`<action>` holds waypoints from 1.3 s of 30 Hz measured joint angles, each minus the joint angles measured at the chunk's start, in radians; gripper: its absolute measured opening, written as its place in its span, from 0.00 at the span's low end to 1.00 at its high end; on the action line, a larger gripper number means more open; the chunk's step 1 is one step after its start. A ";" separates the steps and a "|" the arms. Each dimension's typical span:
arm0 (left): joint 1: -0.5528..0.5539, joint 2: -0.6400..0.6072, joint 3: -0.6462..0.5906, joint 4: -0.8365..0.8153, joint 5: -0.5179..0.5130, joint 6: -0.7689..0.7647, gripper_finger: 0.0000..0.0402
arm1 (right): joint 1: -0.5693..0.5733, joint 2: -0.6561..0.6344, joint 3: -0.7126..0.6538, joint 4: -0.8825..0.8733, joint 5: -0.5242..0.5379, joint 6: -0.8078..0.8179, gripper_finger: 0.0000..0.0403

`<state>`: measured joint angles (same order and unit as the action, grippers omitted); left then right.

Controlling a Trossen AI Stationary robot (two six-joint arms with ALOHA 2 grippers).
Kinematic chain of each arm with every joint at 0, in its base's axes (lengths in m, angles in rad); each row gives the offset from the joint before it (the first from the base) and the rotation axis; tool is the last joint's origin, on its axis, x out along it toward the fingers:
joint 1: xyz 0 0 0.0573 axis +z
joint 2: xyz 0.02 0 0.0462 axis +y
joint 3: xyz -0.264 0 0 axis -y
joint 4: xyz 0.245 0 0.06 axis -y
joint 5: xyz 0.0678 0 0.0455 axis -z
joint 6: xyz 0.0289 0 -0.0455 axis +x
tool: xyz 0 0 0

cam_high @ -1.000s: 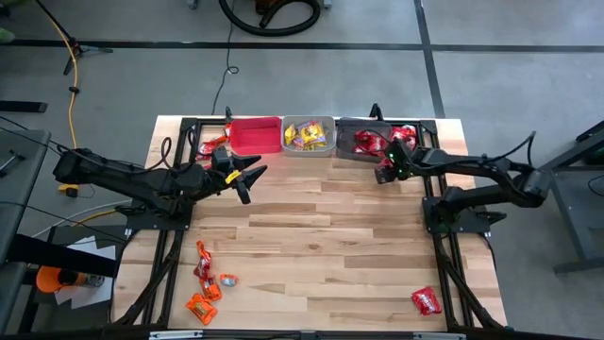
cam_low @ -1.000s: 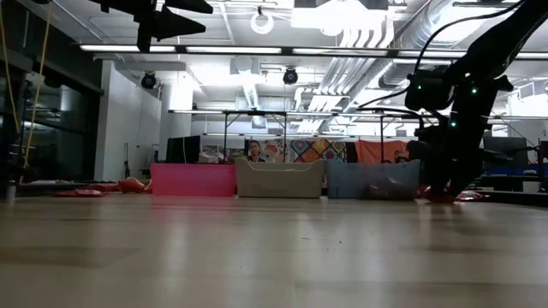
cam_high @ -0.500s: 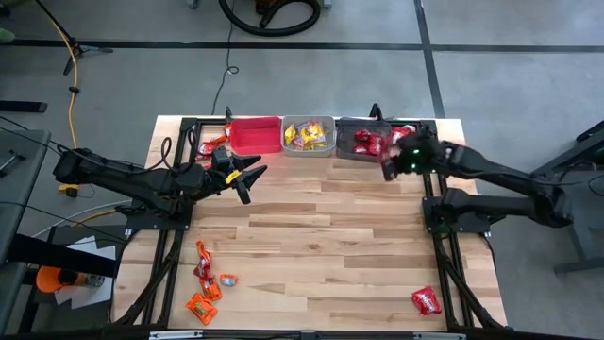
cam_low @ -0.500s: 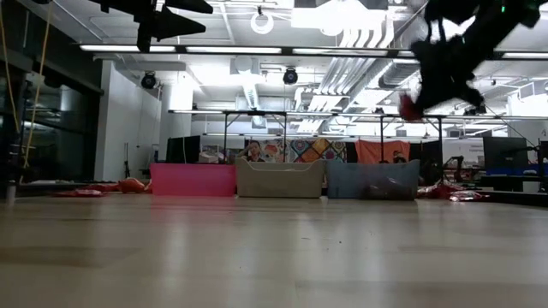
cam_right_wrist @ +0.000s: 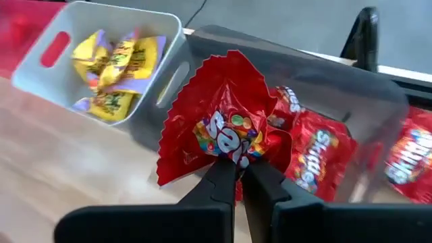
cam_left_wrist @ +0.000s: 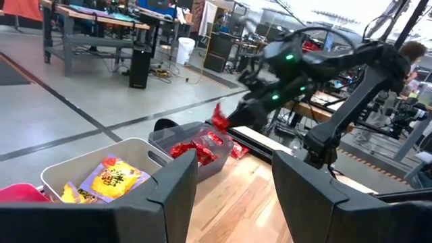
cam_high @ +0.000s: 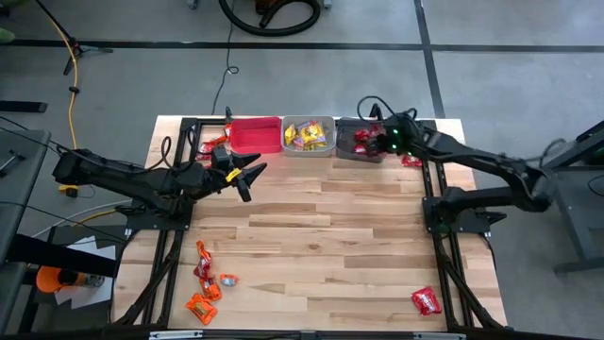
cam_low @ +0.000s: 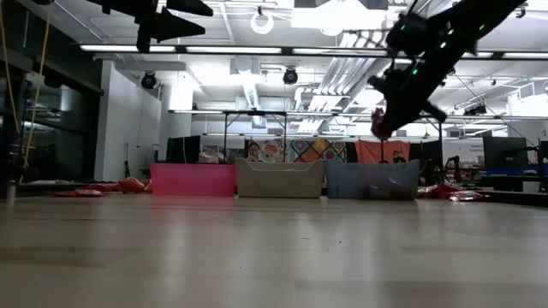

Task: Sort candy
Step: Put the red candy into the black bin

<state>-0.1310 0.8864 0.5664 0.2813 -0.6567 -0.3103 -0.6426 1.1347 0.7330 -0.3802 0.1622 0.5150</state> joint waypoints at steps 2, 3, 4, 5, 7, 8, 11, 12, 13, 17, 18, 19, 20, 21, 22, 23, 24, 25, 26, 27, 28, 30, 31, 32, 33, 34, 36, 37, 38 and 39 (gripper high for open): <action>0.000 0.000 0.000 0.000 -0.002 0.000 0.45 | -0.026 0.059 0.015 0.005 -0.013 0.000 0.02; 0.000 0.000 0.000 0.000 -0.002 0.000 0.45 | -0.037 0.089 0.028 0.005 -0.014 -0.001 0.03; 0.000 0.000 0.000 0.000 -0.002 0.000 0.45 | -0.047 0.113 0.042 0.004 -0.016 -0.004 0.05; 0.000 0.000 0.000 0.000 -0.003 0.000 0.45 | -0.055 0.134 0.059 0.002 -0.023 -0.010 0.07; 0.000 0.000 0.000 -0.003 -0.003 0.004 0.45 | -0.067 0.173 0.093 0.006 -0.054 -0.023 0.14; 0.000 0.000 0.000 -0.005 -0.003 0.007 0.45 | -0.069 0.191 0.109 0.006 -0.065 -0.023 0.18; 0.000 0.000 0.000 -0.006 -0.006 0.007 0.45 | -0.071 0.235 0.160 -0.023 -0.070 -0.022 0.32; 0.000 0.000 0.000 -0.007 -0.006 0.007 0.45 | -0.070 0.247 0.179 -0.034 -0.071 -0.030 0.37; 0.000 0.000 0.000 -0.007 -0.006 0.007 0.45 | -0.070 0.257 0.198 -0.047 -0.074 -0.047 0.41; 0.000 0.000 0.000 -0.007 -0.006 0.007 0.45 | -0.070 0.273 0.271 -0.133 -0.129 -0.135 0.52; 0.000 0.000 0.000 -0.007 -0.006 0.007 0.45 | -0.071 0.269 0.290 -0.151 -0.171 -0.163 0.54; 0.000 0.000 0.000 -0.007 -0.006 0.007 0.45 | -0.071 0.261 0.305 -0.178 -0.218 -0.187 0.55; 0.000 0.000 0.000 -0.007 -0.006 0.007 0.45 | -0.067 0.249 0.318 -0.206 -0.263 -0.204 0.55; 0.000 0.000 0.000 -0.007 -0.006 0.007 0.45 | -0.061 0.235 0.327 -0.231 -0.306 -0.209 0.55; 0.000 0.000 0.000 -0.007 -0.006 0.007 0.45 | -0.051 0.216 0.334 -0.257 -0.343 -0.210 0.56; 0.000 0.000 0.000 -0.007 -0.006 0.007 0.45 | -0.038 0.189 0.335 -0.284 -0.376 -0.212 0.56; 0.000 0.000 0.000 -0.007 -0.006 0.007 0.45 | -0.020 0.160 0.334 -0.314 -0.400 -0.218 0.56; 0.000 0.000 0.000 -0.007 -0.006 0.007 0.45 | 0.004 0.131 0.332 -0.341 -0.414 -0.221 0.56; 0.000 0.000 0.000 -0.007 -0.006 0.007 0.45 | 0.032 0.101 0.327 -0.370 -0.420 -0.224 0.56; 0.000 0.000 0.000 -0.007 -0.006 0.007 0.45 | 0.063 0.068 0.319 -0.404 -0.424 -0.222 0.56; 0.000 0.000 0.000 -0.007 -0.006 0.007 0.45 | 0.097 0.036 0.311 -0.433 -0.425 -0.209 0.56; 0.000 0.000 0.000 -0.006 -0.006 0.007 0.45 | 0.169 -0.029 0.300 -0.440 -0.425 -0.176 0.56; 0.000 0.000 0.000 -0.003 -0.006 0.007 0.45 | 0.205 -0.060 0.297 -0.429 -0.423 -0.158 0.56; 0.000 0.000 0.000 0.002 -0.006 0.007 0.45 | 0.240 -0.087 0.294 -0.404 -0.415 -0.137 0.56; 0.000 0.000 0.000 0.004 -0.002 0.007 0.45 | 0.277 -0.113 0.292 -0.361 -0.396 -0.114 0.56; 0.000 0.000 0.000 0.007 0.007 0.007 0.45 | 0.312 -0.132 0.292 -0.311 -0.372 -0.098 0.56; 0.000 0.000 0.000 0.009 0.031 0.007 0.45 | 0.375 -0.162 0.292 -0.209 -0.312 -0.088 0.56; 0.000 0.000 0.000 0.009 0.047 0.007 0.45 | 0.400 -0.169 0.292 -0.154 -0.285 -0.093 0.56; 0.000 0.000 0.000 0.009 0.067 0.007 0.45 | 0.422 -0.172 0.292 -0.104 -0.261 -0.106 0.56; 0.000 0.000 0.000 0.009 0.091 0.007 0.45 | 0.442 -0.174 0.292 -0.065 -0.243 -0.129 0.56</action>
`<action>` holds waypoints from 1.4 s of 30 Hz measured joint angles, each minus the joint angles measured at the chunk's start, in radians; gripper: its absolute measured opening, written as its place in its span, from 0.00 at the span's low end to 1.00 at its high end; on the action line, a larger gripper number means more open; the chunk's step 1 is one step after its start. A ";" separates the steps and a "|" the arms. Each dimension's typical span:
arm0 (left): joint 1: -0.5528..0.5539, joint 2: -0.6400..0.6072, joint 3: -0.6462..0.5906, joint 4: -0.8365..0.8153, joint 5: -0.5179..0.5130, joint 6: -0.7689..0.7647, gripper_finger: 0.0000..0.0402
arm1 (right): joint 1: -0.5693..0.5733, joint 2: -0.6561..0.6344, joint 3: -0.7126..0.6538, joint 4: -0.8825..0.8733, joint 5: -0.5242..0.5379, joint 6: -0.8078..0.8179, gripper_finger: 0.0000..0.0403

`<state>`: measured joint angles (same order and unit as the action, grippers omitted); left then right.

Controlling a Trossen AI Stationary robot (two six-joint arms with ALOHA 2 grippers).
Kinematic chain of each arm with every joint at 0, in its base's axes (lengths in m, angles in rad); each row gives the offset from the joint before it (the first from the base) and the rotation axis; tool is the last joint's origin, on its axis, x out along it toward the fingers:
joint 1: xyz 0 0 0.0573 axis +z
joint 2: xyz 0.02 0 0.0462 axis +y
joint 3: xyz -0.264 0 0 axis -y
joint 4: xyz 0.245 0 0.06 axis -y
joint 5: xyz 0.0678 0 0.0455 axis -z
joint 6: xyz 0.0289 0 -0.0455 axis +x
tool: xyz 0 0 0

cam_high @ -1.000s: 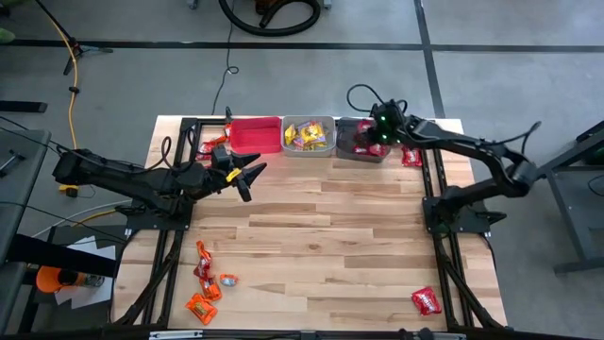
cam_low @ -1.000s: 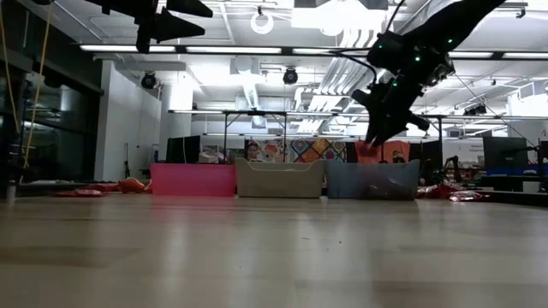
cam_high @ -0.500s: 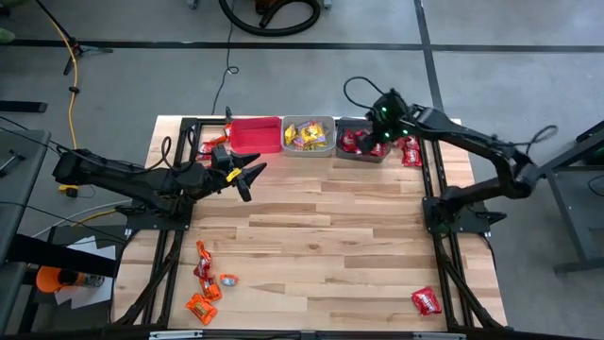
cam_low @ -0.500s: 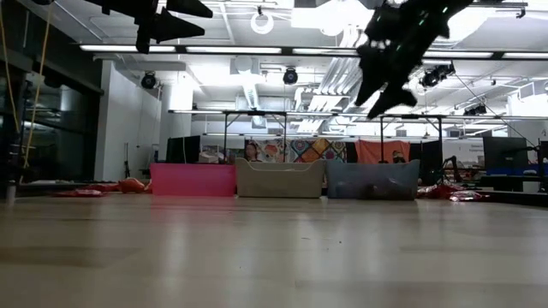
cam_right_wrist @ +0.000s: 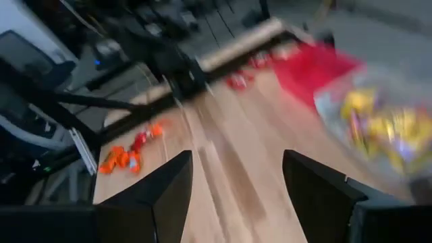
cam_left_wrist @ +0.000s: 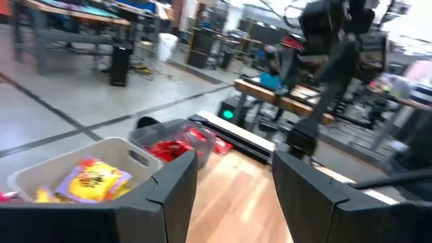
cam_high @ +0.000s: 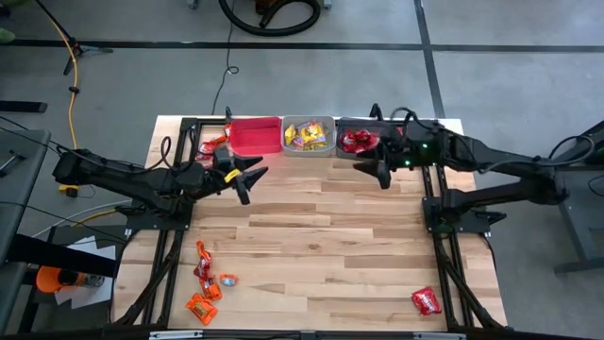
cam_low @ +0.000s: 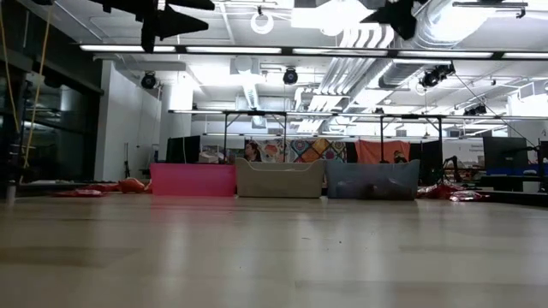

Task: Sort candy
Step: Put the red candy into the black bin

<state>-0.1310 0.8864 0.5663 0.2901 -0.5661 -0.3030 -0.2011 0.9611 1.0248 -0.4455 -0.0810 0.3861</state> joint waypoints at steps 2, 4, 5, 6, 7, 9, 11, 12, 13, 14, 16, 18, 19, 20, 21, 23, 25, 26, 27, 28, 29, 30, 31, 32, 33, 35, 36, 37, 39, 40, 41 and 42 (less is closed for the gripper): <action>0.000 0.000 0.000 0.000 0.031 0.000 0.45 | 0.028 0.005 0.000 0.054 0.013 -0.070 0.56; 0.000 0.000 0.000 -0.001 0.037 0.000 0.45 | 0.043 0.010 -0.001 0.067 0.013 -0.095 0.56; 0.000 0.000 0.000 0.000 0.036 0.000 0.45 | 0.047 0.014 -0.001 0.063 0.013 -0.074 0.56; 0.000 0.000 0.000 0.000 0.036 0.000 0.45 | 0.049 0.019 -0.001 0.062 0.004 -0.036 0.56; 0.000 0.000 0.000 0.000 0.036 0.000 0.45 | 0.050 0.020 -0.001 0.050 -0.021 0.019 0.56; 0.000 0.000 0.000 -0.001 0.036 0.000 0.45 | 0.061 0.020 -0.002 0.007 -0.118 0.140 0.56; 0.000 0.000 0.000 -0.004 0.036 0.000 0.45 | 0.101 0.020 -0.001 -0.054 -0.241 0.252 0.56; 0.000 0.000 0.000 -0.005 0.036 -0.002 0.45 | 0.131 0.021 -0.001 -0.097 -0.284 0.306 0.56; 0.000 0.000 0.000 -0.007 0.035 -0.009 0.45 | 0.174 0.021 -0.002 -0.138 -0.299 0.360 0.56; 0.000 0.000 0.000 -0.008 0.034 -0.014 0.45 | 0.221 0.021 -0.002 -0.177 -0.301 0.413 0.56; 0.000 0.000 0.000 -0.008 0.036 -0.017 0.45 | 0.332 0.023 -0.002 -0.250 -0.272 0.519 0.56; 0.000 0.000 0.000 -0.008 0.038 -0.018 0.45 | 0.454 0.037 -0.002 -0.304 -0.231 0.638 0.56; 0.000 0.000 0.000 -0.008 0.038 -0.018 0.45 | 0.519 0.050 -0.002 -0.326 -0.208 0.701 0.56; 0.000 0.000 0.000 -0.008 0.038 -0.018 0.45 | 0.580 0.064 -0.002 -0.337 -0.190 0.767 0.56; 0.000 0.000 0.000 -0.008 0.039 -0.018 0.45 | 0.639 0.084 -0.002 -0.337 -0.175 0.826 0.56; 0.000 0.000 0.000 -0.008 0.040 -0.018 0.45 | 0.751 0.136 -0.002 -0.336 -0.155 0.943 0.56; 0.000 0.000 0.000 -0.008 0.040 -0.018 0.45 | 0.841 0.205 -0.002 -0.335 -0.163 1.050 0.56; 0.000 0.000 0.000 -0.008 0.038 -0.018 0.45 | 0.880 0.243 -0.002 -0.336 -0.176 1.089 0.56; 0.000 0.000 0.000 -0.008 0.035 -0.017 0.45 | 0.916 0.285 -0.002 -0.336 -0.198 1.118 0.56; 0.000 0.000 0.000 -0.008 0.032 -0.011 0.45 | 0.945 0.328 -0.002 -0.336 -0.225 1.137 0.56; 0.000 0.000 0.000 -0.008 0.032 -0.003 0.45 | 0.970 0.372 -0.002 -0.337 -0.259 1.148 0.56; 0.000 0.000 0.000 -0.008 0.031 0.003 0.45 | 0.993 0.419 -0.002 -0.337 -0.292 1.155 0.56; 0.000 0.000 0.000 -0.008 0.030 0.010 0.45 | 1.011 0.466 -0.002 -0.338 -0.325 1.158 0.56; 0.000 0.000 0.000 -0.008 0.029 0.017 0.45 | 1.026 0.511 -0.002 -0.339 -0.361 1.159 0.56; 0.000 0.000 0.000 -0.008 0.029 0.019 0.45 | 1.038 0.556 -0.002 -0.343 -0.393 1.154 0.56; 0.000 0.000 0.000 -0.009 0.029 0.024 0.45 | 1.057 0.641 -0.002 -0.366 -0.445 1.133 0.56; 0.000 0.000 0.000 -0.008 0.029 0.025 0.45 | 1.065 0.678 -0.002 -0.388 -0.458 1.127 0.56; 0.000 0.000 0.000 -0.009 0.029 0.026 0.45 | 1.073 0.714 -0.002 -0.413 -0.465 1.123 0.56; 0.000 0.000 0.000 -0.009 0.029 0.026 0.45 | 1.085 0.773 -0.002 -0.442 -0.470 1.112 0.56; 0.000 0.000 0.000 -0.009 0.029 0.026 0.45 | 1.088 0.797 -0.002 -0.442 -0.472 1.098 0.56; 0.000 0.000 0.000 -0.009 0.029 0.026 0.45 | 1.090 0.817 -0.002 -0.433 -0.474 1.090 0.56; 0.000 0.000 0.000 -0.009 0.029 0.026 0.45 | 1.089 0.836 -0.002 -0.418 -0.477 1.081 0.56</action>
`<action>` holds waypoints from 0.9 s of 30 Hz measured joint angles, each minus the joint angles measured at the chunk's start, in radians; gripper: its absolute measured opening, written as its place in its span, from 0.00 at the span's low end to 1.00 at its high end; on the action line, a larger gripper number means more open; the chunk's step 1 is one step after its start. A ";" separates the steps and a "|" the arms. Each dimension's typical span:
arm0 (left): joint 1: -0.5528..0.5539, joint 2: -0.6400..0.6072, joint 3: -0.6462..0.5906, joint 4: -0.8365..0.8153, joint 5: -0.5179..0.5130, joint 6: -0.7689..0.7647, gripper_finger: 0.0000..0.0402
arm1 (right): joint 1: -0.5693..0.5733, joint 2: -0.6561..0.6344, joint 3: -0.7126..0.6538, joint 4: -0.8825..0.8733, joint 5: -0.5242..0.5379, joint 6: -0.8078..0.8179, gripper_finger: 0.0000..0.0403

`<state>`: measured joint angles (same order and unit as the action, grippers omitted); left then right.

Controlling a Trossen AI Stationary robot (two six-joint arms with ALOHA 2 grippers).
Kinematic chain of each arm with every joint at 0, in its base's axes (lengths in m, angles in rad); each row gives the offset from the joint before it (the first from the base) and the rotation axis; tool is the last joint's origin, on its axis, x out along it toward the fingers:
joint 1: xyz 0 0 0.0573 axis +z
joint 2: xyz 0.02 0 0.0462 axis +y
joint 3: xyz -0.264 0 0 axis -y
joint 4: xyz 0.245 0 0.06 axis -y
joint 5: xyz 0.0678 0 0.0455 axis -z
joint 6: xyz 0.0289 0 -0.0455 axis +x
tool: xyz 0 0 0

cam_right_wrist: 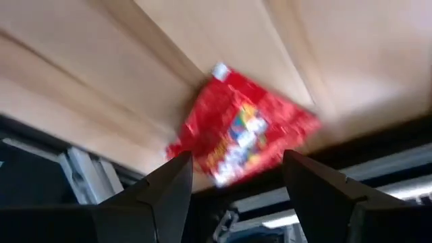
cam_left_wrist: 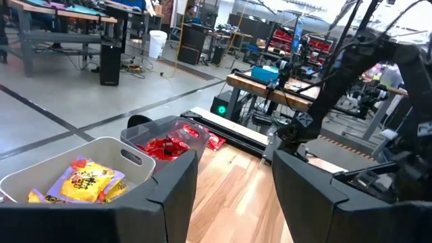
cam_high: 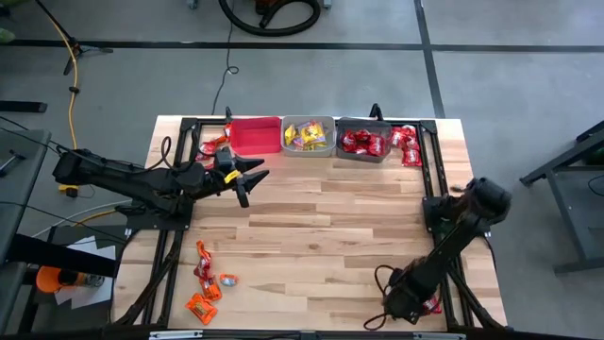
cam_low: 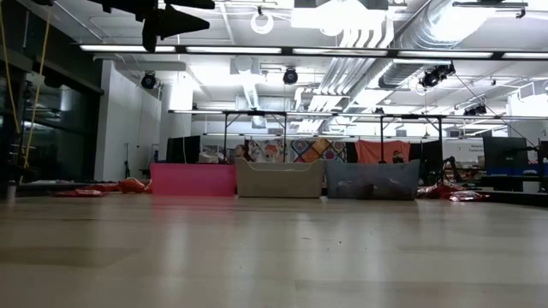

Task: Sort candy
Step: Put the red candy into the black bin

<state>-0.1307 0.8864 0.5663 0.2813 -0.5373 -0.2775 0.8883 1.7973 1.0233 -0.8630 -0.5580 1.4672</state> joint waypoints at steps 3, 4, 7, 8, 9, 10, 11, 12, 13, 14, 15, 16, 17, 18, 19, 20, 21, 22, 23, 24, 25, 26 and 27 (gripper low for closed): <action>0.000 0.000 0.000 0.000 0.000 0.000 0.45 | 0.000 0.048 0.000 0.046 -0.023 -0.010 0.56; 0.000 0.000 0.000 0.000 0.000 -0.001 0.45 | 0.003 0.063 0.000 0.052 -0.023 -0.010 0.56; 0.000 0.000 0.000 -0.009 0.000 -0.008 0.45 | 0.012 0.099 0.003 0.051 -0.042 -0.010 0.56; 0.000 0.000 0.000 -0.016 0.000 -0.008 0.45 | 0.013 0.107 0.005 0.052 -0.049 -0.010 0.56; 0.000 0.000 0.000 -0.022 0.000 -0.008 0.45 | 0.013 0.110 0.005 0.055 -0.053 -0.011 0.55; 0.000 0.000 0.000 -0.028 0.000 -0.008 0.45 | 0.013 0.111 0.005 0.059 -0.053 -0.015 0.54; 0.000 0.000 0.000 -0.032 0.000 -0.009 0.45 | 0.014 0.109 0.004 0.060 -0.050 -0.026 0.52; 0.000 0.000 0.000 -0.034 0.000 -0.010 0.45 | 0.013 0.105 0.003 0.062 -0.046 -0.036 0.49; 0.000 0.000 0.000 -0.033 0.000 -0.016 0.45 | 0.014 0.099 0.003 0.060 -0.037 -0.046 0.44; 0.000 0.000 0.000 -0.032 0.000 -0.022 0.45 | 0.016 0.091 0.002 0.054 -0.023 -0.056 0.38; 0.000 0.000 0.000 -0.032 0.000 -0.027 0.45 | 0.016 0.080 0.001 0.043 -0.010 -0.067 0.31; 0.000 0.000 0.000 -0.032 0.000 -0.030 0.45 | 0.018 0.069 0.000 0.034 0.005 -0.081 0.22; 0.000 0.000 0.000 -0.032 0.000 -0.033 0.45 | 0.018 0.053 0.000 0.023 0.022 -0.100 0.13; 0.000 0.000 0.000 -0.031 0.000 -0.035 0.45 | 0.015 0.033 0.000 0.005 0.047 -0.115 0.07; 0.000 0.000 0.000 -0.031 0.000 -0.035 0.45 | 0.006 0.008 0.000 -0.009 0.071 -0.130 0.04; 0.000 0.000 0.000 -0.031 0.000 -0.035 0.45 | -0.006 -0.023 -0.001 -0.024 0.091 -0.140 0.05; 0.000 0.000 0.000 -0.031 0.001 -0.035 0.45 | -0.022 -0.058 -0.001 -0.042 0.116 -0.141 0.06; 0.000 0.000 0.000 -0.031 0.006 -0.035 0.45 | -0.042 -0.097 -0.001 -0.060 0.145 -0.149 0.05; 0.000 0.000 0.000 -0.030 0.008 -0.036 0.45 | -0.064 -0.138 -0.001 -0.072 0.189 -0.165 0.04; 0.000 0.000 0.000 -0.030 0.008 -0.036 0.45 | -0.092 -0.191 -0.001 -0.083 0.247 -0.187 0.02; 0.000 0.000 0.000 -0.030 0.008 -0.036 0.45 | -0.122 -0.244 -0.001 -0.081 0.317 -0.222 0.01; 0.000 0.000 0.000 -0.029 0.008 -0.035 0.45 | -0.154 -0.298 -0.001 -0.071 0.392 -0.266 0.01; 0.000 0.000 0.000 -0.029 0.008 -0.036 0.45 | -0.190 -0.355 -0.001 -0.058 0.473 -0.320 0.02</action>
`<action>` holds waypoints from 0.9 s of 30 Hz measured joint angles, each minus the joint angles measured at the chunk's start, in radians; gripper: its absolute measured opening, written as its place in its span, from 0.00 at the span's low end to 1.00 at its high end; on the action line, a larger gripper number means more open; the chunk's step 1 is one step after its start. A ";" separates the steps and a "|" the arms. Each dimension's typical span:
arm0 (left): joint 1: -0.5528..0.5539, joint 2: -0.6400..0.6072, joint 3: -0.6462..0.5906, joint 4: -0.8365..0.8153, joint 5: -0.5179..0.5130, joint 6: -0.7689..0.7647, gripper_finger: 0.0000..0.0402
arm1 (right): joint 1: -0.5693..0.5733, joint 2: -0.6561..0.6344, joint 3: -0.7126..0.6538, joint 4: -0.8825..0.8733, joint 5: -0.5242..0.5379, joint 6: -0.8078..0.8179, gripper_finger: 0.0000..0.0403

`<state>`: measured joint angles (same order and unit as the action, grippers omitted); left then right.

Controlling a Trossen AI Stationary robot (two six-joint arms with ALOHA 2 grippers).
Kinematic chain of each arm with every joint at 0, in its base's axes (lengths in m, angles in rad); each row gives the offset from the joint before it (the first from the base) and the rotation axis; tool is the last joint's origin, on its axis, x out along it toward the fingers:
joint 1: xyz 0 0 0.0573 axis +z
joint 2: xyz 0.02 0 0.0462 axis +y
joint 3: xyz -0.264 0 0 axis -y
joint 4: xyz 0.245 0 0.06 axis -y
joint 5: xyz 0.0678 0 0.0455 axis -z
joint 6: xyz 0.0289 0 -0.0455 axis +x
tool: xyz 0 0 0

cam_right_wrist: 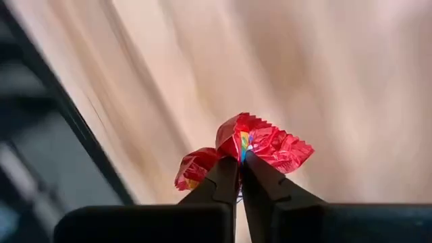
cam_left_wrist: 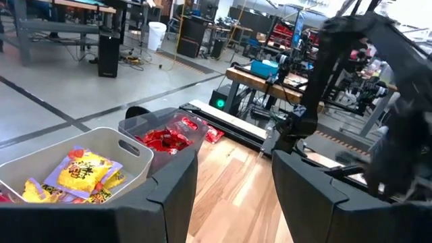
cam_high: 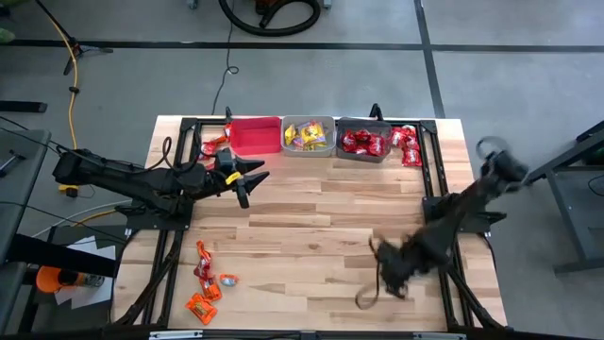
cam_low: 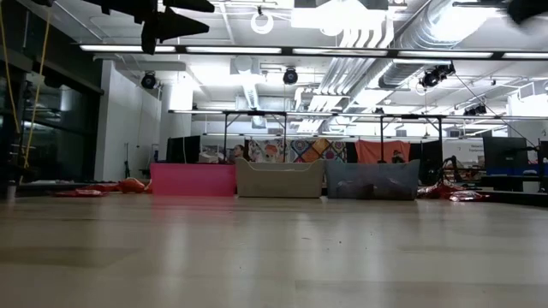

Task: Sort candy
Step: Put the red candy into the black bin

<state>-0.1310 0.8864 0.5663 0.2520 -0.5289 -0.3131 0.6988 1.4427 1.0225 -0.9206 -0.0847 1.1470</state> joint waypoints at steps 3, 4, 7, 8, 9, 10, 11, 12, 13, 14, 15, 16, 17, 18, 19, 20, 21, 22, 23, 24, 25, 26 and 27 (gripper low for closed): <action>0.000 0.000 0.000 0.000 0.001 -0.017 0.45 | -0.113 -0.151 0.000 0.084 0.235 -0.203 0.01; 0.000 0.000 0.000 0.001 0.001 -0.025 0.45 | -0.152 -0.192 0.001 0.122 0.300 -0.281 0.01; 0.000 0.000 0.000 0.001 0.003 -0.043 0.45 | -0.270 -0.282 0.001 0.272 0.393 -0.530 0.01; 0.000 0.000 0.000 0.001 0.003 -0.043 0.45 | -0.308 -0.299 0.001 0.325 0.396 -0.611 0.01; 0.000 0.000 0.000 0.001 0.003 -0.043 0.45 | -0.345 -0.311 0.001 0.383 0.393 -0.683 0.01; 0.000 0.000 0.000 0.001 0.003 -0.043 0.45 | -0.381 -0.317 0.001 0.444 0.380 -0.751 0.00; 0.000 0.000 0.000 0.003 0.003 -0.042 0.45 | -0.415 -0.319 0.002 0.499 0.357 -0.811 0.00; 0.000 0.000 0.000 0.008 0.003 -0.038 0.45 | -0.447 -0.318 0.002 0.549 0.331 -0.859 0.00; 0.000 0.000 0.000 0.015 0.003 -0.027 0.45 | -0.475 -0.313 0.002 0.595 0.301 -0.901 0.00; 0.000 0.000 0.000 0.023 0.003 -0.013 0.45 | -0.503 -0.303 0.002 0.649 0.267 -0.937 0.00; 0.000 0.000 0.000 0.033 0.004 0.006 0.45 | -0.527 -0.293 0.002 0.691 0.236 -0.972 0.00; 0.000 0.000 0.000 0.043 0.008 0.023 0.45 | -0.547 -0.281 0.002 0.728 0.207 -0.998 0.00; 0.000 0.000 0.000 0.053 0.017 0.038 0.45 | -0.564 -0.267 0.002 0.771 0.181 -1.022 0.00; 0.000 0.000 0.000 0.058 0.025 0.054 0.45 | -0.579 -0.253 0.002 0.810 0.158 -1.040 0.00; 0.000 0.000 0.000 0.061 0.028 0.065 0.45 | -0.590 -0.242 0.002 0.839 0.135 -1.053 0.00; 0.000 0.000 0.000 0.062 0.031 0.076 0.45 | -0.599 -0.230 0.002 0.869 0.113 -1.065 0.00; 0.000 0.000 0.000 0.062 0.031 0.083 0.45 | -0.607 -0.217 0.002 0.897 0.097 -1.073 0.00; -0.001 0.000 0.000 0.061 0.031 0.087 0.45 | -0.613 -0.207 0.002 0.909 0.084 -1.076 0.00; -0.001 0.000 0.000 0.061 0.031 0.088 0.45 | -0.616 -0.198 0.002 0.909 0.075 -1.077 0.00; -0.001 0.000 0.000 0.061 0.031 0.088 0.45 | -0.620 -0.189 0.002 0.910 0.068 -1.077 0.00; 0.000 0.000 0.000 0.061 0.031 0.088 0.45 | -0.622 -0.184 0.002 0.904 0.065 -1.077 0.00; 0.000 0.000 0.000 0.061 0.031 0.088 0.45 | -0.625 -0.183 0.002 0.897 0.064 -1.077 0.00; 0.000 0.000 0.000 0.061 0.031 0.088 0.45 | -0.629 -0.184 0.002 0.897 0.064 -1.076 0.00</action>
<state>-0.1314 0.8860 0.5663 0.3130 -0.4976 -0.2249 0.0696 1.2589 1.0245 -0.0241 -0.0208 0.0713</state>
